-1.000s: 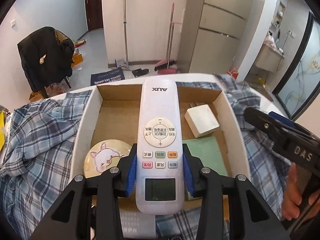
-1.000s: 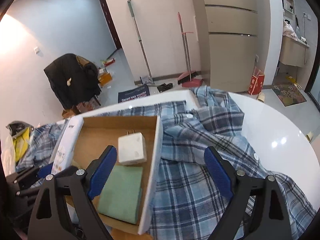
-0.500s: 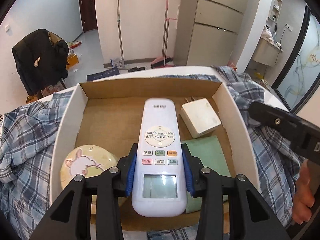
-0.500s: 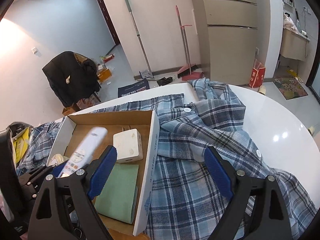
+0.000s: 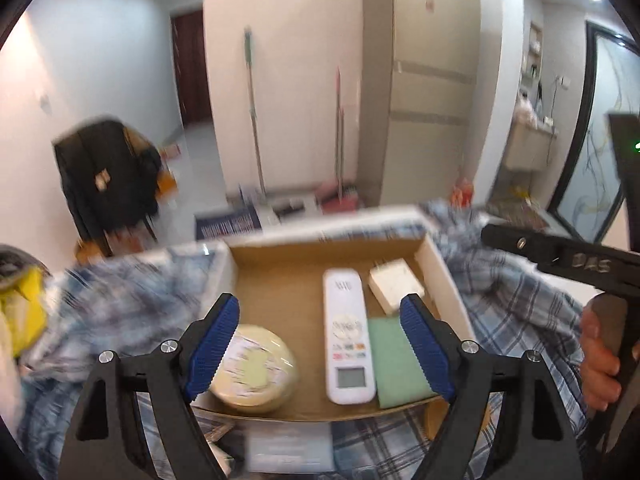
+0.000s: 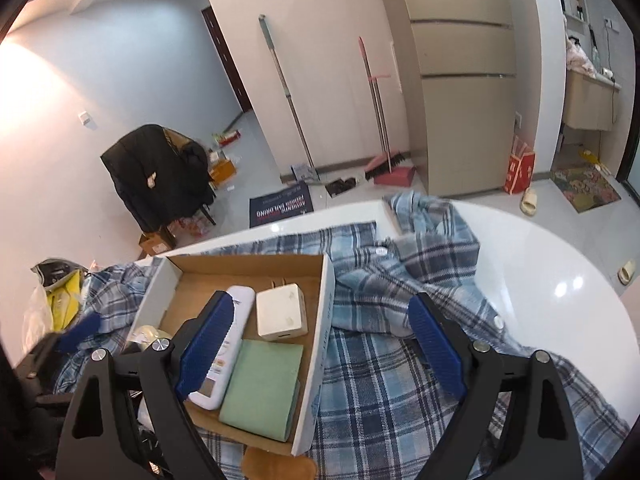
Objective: Organize rigid objects
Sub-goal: 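Withdraw both grippers up from the cardboard box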
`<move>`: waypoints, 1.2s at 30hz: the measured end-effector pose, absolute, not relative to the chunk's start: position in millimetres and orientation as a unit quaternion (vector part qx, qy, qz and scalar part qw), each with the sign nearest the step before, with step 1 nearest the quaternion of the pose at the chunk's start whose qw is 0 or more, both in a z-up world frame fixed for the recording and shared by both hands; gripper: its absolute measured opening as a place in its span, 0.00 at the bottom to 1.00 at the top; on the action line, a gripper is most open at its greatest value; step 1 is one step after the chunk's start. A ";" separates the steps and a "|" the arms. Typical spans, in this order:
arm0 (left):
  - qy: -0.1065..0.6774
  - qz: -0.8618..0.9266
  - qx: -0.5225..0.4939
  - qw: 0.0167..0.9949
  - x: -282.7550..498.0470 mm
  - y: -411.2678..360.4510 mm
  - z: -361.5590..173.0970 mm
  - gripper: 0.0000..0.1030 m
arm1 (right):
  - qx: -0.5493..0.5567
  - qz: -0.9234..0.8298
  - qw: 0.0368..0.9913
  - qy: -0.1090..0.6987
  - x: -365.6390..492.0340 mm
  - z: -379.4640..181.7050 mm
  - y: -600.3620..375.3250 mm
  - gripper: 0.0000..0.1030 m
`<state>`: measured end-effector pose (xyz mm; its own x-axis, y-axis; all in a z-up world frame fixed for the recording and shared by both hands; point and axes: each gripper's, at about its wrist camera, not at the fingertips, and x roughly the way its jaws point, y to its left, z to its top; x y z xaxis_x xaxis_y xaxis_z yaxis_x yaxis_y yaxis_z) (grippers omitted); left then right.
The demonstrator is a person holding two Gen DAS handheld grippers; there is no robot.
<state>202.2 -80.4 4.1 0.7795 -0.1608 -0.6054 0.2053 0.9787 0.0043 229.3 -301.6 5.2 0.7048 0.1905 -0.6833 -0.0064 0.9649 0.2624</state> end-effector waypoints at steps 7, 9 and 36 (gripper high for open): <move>0.143 -0.070 0.021 0.987 126.0 -48.6 49.1 0.88 | 0.086 0.062 0.932 0.346 194.8 33.2 -291.5 0.88; 0.131 -0.063 0.016 0.989 114.8 -43.7 55.2 0.91 | 0.077 0.066 0.937 0.334 181.9 39.9 -287.0 0.89; 0.088 -0.005 -0.031 0.996 25.9 1.3 29.5 1.00 | 0.022 0.094 0.942 0.322 94.5 40.3 -238.6 1.00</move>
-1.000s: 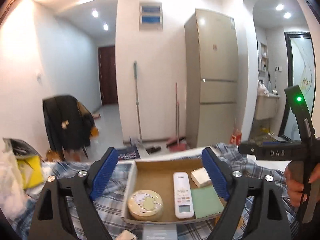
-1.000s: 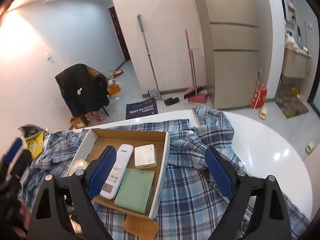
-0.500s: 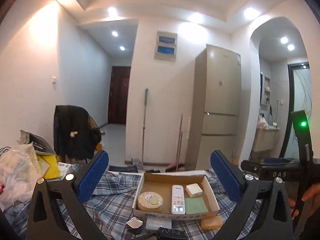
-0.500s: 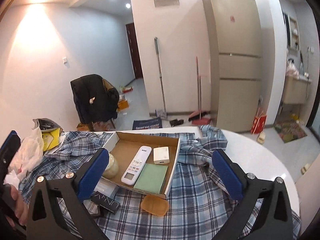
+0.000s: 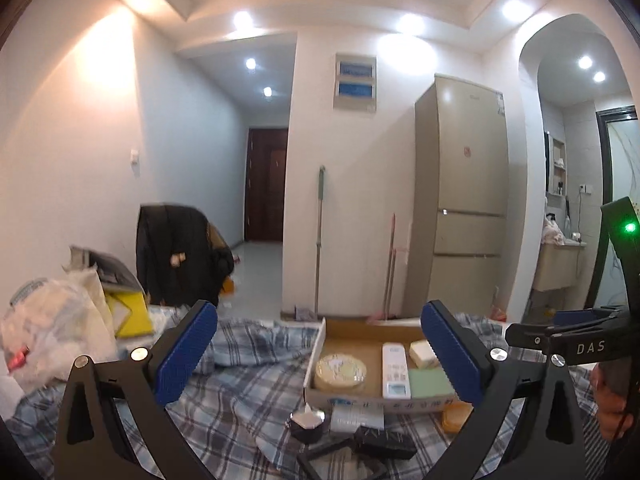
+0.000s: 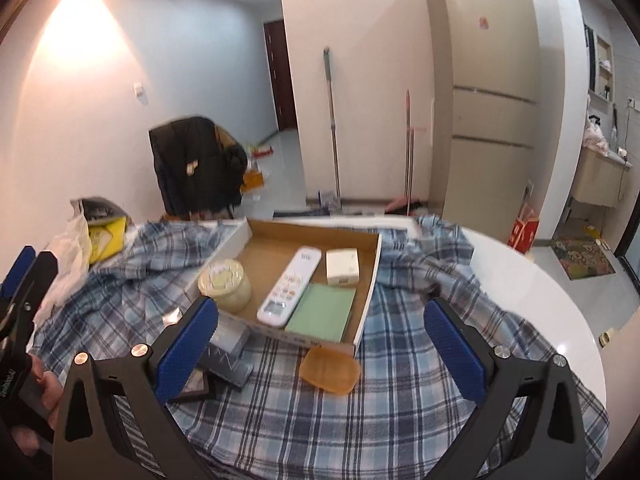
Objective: Organize rigid objects
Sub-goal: 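Withdraw both grippers up from the cardboard box, then reach down and grasp the orange translucent case with the right gripper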
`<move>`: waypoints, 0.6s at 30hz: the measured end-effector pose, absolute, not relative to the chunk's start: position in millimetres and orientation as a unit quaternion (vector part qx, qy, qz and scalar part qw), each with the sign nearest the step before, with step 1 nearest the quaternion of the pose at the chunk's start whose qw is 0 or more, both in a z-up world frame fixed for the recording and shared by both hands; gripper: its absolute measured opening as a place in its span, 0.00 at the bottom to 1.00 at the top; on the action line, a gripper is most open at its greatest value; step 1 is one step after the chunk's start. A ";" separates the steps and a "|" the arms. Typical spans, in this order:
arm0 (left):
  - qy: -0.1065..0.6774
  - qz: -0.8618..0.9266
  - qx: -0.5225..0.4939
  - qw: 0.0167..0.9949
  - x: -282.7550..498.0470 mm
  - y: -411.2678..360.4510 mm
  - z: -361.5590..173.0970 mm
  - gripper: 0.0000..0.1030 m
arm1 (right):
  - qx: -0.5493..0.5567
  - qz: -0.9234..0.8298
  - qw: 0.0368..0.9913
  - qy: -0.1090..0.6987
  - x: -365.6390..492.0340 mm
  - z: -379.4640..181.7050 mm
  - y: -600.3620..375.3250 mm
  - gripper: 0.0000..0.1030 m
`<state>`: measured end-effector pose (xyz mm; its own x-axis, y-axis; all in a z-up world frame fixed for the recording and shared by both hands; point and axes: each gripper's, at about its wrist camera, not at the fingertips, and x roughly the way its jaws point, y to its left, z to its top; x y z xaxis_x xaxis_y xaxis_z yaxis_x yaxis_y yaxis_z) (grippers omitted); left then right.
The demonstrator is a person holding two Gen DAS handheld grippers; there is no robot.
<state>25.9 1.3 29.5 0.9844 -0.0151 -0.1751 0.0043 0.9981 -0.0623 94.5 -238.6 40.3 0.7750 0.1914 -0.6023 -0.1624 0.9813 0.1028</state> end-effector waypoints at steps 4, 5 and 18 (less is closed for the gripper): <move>0.133 -0.035 -0.050 0.989 34.5 3.2 3.5 1.00 | 0.011 0.091 0.914 0.395 113.9 13.0 -227.4 1.00; 0.145 -0.049 -0.053 0.987 37.1 1.5 0.0 1.00 | 0.014 0.093 0.908 0.408 117.8 5.8 -226.2 1.00; 0.178 -0.029 -0.013 0.984 44.4 -9.3 -15.7 1.00 | 0.082 0.035 0.822 0.562 162.3 -77.5 -232.4 0.89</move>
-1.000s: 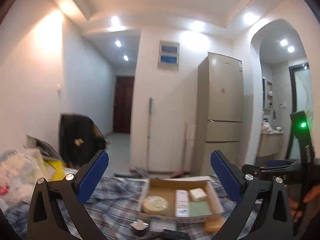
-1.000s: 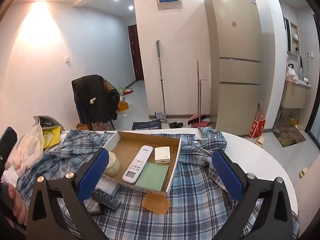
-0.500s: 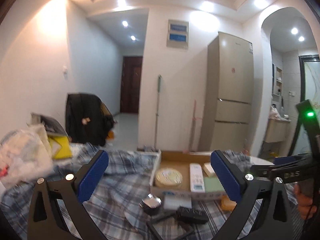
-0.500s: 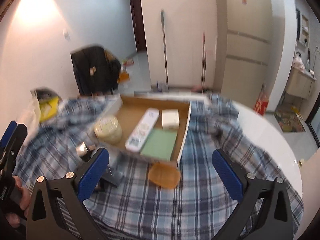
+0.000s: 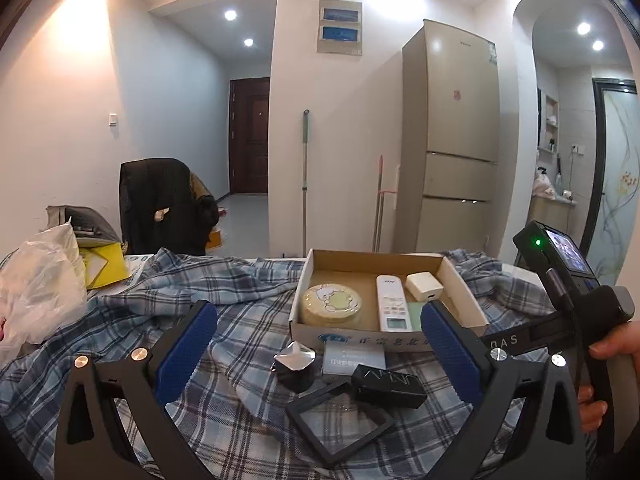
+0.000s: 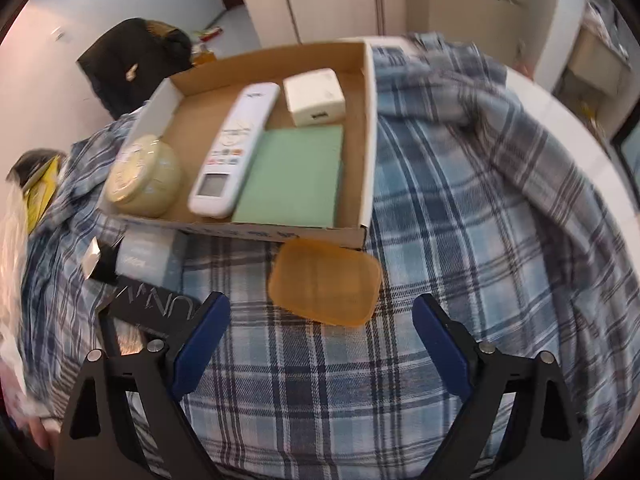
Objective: Organize rigid objects
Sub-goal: 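Reach down and grasp the orange translucent case with the right gripper, then grasp the black UNNY box with the left gripper while the right holds the orange case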
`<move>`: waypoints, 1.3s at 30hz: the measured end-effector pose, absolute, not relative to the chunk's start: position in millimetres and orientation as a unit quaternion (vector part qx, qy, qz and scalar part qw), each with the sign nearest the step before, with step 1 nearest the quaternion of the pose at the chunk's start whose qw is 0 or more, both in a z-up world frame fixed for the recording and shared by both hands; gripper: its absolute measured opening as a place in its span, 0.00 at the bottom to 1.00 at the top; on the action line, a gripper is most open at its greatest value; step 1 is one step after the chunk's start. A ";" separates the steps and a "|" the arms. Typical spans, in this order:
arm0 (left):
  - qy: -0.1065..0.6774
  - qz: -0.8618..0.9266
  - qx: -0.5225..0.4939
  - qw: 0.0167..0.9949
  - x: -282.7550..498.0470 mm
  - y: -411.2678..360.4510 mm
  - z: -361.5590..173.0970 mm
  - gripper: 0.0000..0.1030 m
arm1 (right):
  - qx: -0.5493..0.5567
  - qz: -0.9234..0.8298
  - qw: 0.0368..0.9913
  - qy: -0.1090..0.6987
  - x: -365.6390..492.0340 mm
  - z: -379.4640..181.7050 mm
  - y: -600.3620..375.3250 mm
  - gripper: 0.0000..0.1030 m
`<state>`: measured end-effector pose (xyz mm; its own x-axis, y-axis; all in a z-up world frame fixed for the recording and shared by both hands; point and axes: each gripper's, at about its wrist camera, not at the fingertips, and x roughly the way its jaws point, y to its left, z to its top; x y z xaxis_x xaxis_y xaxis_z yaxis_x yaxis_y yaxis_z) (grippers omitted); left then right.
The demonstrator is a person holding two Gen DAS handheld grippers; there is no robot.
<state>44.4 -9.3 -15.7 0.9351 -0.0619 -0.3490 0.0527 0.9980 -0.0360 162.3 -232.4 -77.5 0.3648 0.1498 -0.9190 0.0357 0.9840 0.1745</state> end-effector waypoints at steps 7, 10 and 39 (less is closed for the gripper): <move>0.186 -0.027 -0.028 0.982 46.9 -3.4 -18.3 1.00 | 0.095 0.008 0.822 0.561 167.6 -86.0 -235.0 0.84; 0.196 -0.024 -0.037 0.980 50.9 -0.1 -20.4 1.00 | 0.091 0.015 0.819 0.566 172.4 -88.5 -230.6 0.74; 0.398 -0.053 0.136 0.906 91.9 -69.8 -46.4 1.00 | -0.001 0.064 0.858 0.510 115.4 -83.8 -260.6 0.61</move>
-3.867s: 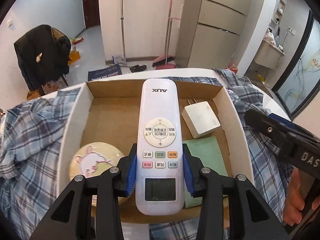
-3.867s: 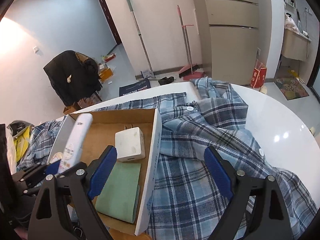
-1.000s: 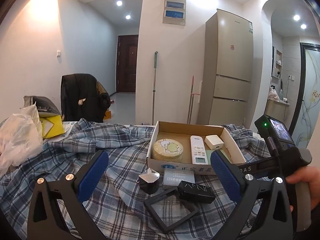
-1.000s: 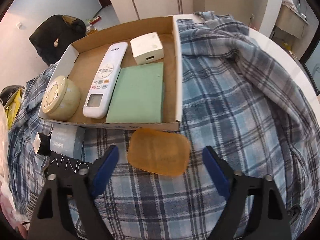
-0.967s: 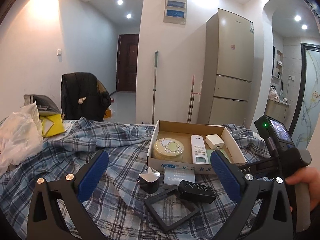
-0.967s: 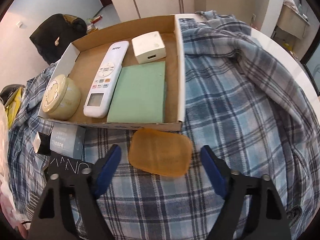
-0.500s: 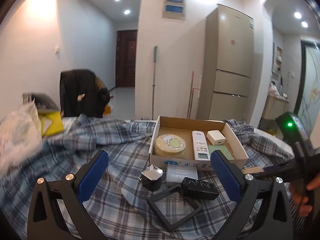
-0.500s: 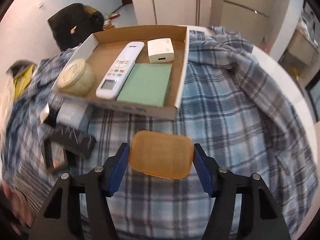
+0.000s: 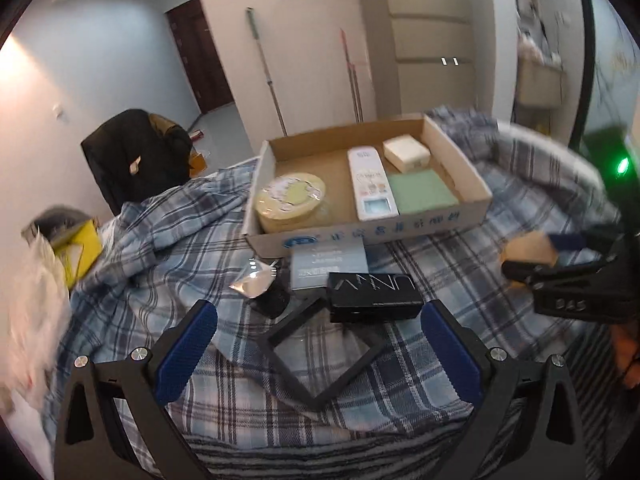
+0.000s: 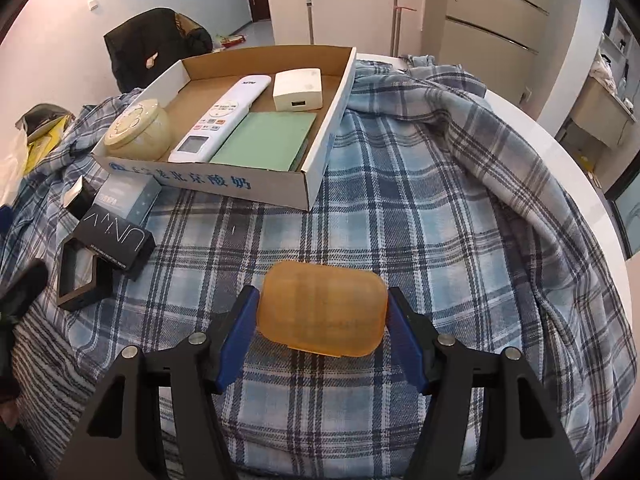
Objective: Organize rigid objects
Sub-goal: 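Grasp the black UNNY box with the left gripper while the right holds the orange case, then lift and carry both held items toward the cardboard box with both grippers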
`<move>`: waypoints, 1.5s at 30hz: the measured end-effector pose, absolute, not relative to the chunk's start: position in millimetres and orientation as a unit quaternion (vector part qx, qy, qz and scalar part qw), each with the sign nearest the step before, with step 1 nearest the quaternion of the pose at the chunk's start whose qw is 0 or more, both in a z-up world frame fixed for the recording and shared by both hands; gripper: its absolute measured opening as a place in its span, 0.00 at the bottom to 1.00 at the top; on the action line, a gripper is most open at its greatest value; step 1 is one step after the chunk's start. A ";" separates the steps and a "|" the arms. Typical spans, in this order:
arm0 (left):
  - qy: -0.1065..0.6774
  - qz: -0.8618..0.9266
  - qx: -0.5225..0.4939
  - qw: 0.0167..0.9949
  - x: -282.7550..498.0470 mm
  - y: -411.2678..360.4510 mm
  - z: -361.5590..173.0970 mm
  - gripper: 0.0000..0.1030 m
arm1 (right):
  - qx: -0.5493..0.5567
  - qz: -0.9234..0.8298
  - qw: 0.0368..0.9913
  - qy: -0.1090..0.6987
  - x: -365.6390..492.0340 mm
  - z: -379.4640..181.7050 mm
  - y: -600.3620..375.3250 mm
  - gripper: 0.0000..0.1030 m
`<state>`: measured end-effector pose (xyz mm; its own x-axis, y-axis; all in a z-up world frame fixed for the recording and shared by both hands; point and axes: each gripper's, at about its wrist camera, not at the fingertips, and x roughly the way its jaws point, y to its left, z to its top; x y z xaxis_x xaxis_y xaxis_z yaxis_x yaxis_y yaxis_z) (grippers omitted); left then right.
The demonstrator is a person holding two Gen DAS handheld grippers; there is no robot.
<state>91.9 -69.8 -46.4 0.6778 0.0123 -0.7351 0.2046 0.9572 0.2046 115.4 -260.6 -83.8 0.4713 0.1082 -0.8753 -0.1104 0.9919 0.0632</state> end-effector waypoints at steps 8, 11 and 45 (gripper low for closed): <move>0.459 -0.050 0.114 0.880 119.9 -89.5 -66.9 1.00 | 0.023 0.076 0.853 0.515 114.3 -88.0 -267.6 0.61; 0.484 -0.050 0.099 0.868 130.5 -91.9 -77.6 1.00 | 0.009 0.078 0.856 0.511 112.0 -89.3 -263.8 0.61; 0.452 -0.078 0.061 0.886 101.3 -74.1 -47.8 0.70 | -0.008 0.073 0.863 0.500 108.5 -85.1 -260.3 0.61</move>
